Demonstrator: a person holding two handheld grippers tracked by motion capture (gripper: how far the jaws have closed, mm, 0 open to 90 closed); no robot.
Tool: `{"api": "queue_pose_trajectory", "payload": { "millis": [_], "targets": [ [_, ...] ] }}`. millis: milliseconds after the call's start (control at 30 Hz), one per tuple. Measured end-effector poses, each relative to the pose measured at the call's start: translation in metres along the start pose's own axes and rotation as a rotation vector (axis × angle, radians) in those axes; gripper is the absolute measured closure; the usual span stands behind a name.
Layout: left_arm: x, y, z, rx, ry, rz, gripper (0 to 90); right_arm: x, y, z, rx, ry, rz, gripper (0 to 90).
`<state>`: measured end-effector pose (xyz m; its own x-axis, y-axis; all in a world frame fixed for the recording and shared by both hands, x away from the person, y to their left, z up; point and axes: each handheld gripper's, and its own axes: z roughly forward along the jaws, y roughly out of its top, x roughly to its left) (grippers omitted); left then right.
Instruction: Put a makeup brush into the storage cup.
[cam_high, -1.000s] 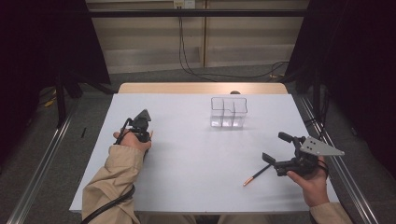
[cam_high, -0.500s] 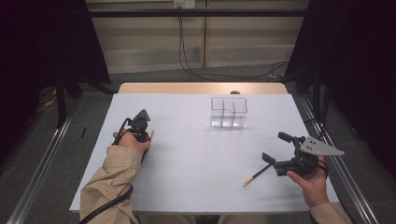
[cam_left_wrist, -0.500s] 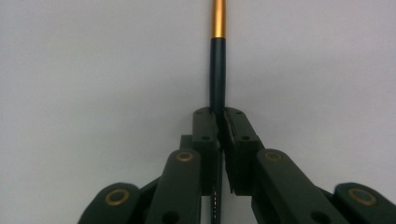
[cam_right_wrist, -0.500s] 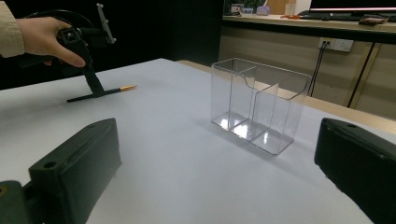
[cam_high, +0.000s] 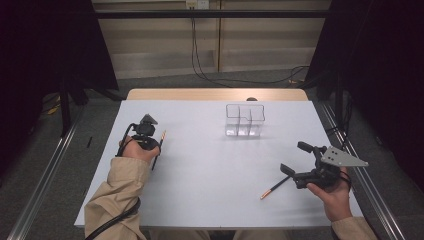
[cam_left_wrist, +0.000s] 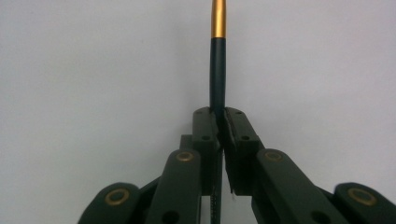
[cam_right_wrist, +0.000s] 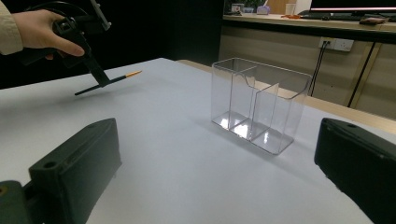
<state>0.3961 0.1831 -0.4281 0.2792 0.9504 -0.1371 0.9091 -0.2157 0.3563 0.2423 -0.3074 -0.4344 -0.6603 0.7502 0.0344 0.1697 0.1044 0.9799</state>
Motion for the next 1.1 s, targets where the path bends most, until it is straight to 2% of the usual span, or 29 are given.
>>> {"api": "queue_pose_trajectory", "payload": {
  "millis": [233, 333, 433, 600, 633, 700, 733, 767, 867, 933, 1000, 1100],
  "targets": [
    [0.003, -0.005, -0.008, -0.128, -0.049, -0.021, 84.1, 0.0, 0.0, 0.0, 0.0, 0.001, 0.0, 0.0],
    [0.004, -0.007, -0.01, -0.198, -0.057, -0.015, 84.1, 0.0, 0.0, 0.0, 0.004, 0.003, -0.002, 0.0],
    [0.003, -0.01, -0.011, -0.284, -0.047, -0.012, 84.0, -0.001, 0.0, 0.0, 0.004, 0.002, -0.003, 0.0],
    [0.004, -0.017, -0.014, -0.43, -0.091, -0.025, 84.0, -0.001, 0.0, -0.001, 0.002, 0.001, -0.001, 0.0],
    [0.004, -0.018, -0.015, -0.467, -0.113, -0.019, 84.0, -0.001, 0.0, -0.001, 0.001, 0.001, -0.001, 0.0],
    [0.003, -0.021, -0.016, -0.527, -0.116, -0.01, 84.0, -0.001, 0.0, 0.0, -0.001, 0.003, -0.002, 0.0],
    [0.003, -0.023, -0.015, -0.564, -0.146, -0.006, 84.0, -0.001, 0.0, -0.001, 0.001, 0.005, -0.002, 0.0],
    [0.003, -0.025, -0.015, -0.587, -0.139, -0.007, 84.0, 0.0, 0.0, -0.001, 0.002, 0.004, -0.004, 0.0],
    [0.003, -0.03, -0.014, -0.676, -0.169, -0.01, 84.0, 0.0, 0.0, 0.0, -0.001, 0.004, -0.007, 0.0],
    [0.003, -0.032, -0.014, -0.706, -0.18, -0.002, 84.0, 0.0, 0.0, -0.001, 0.0, 0.003, -0.006, 0.0],
    [0.004, -0.034, -0.013, -0.713, -0.192, -0.011, 84.0, -0.001, 0.0, -0.001, -0.001, 0.004, -0.01, 0.0],
    [0.003, -0.036, -0.012, -0.719, -0.208, -0.002, 84.0, 0.0, 0.0, 0.0, -0.001, 0.004, -0.009, 0.0]
  ]
}}
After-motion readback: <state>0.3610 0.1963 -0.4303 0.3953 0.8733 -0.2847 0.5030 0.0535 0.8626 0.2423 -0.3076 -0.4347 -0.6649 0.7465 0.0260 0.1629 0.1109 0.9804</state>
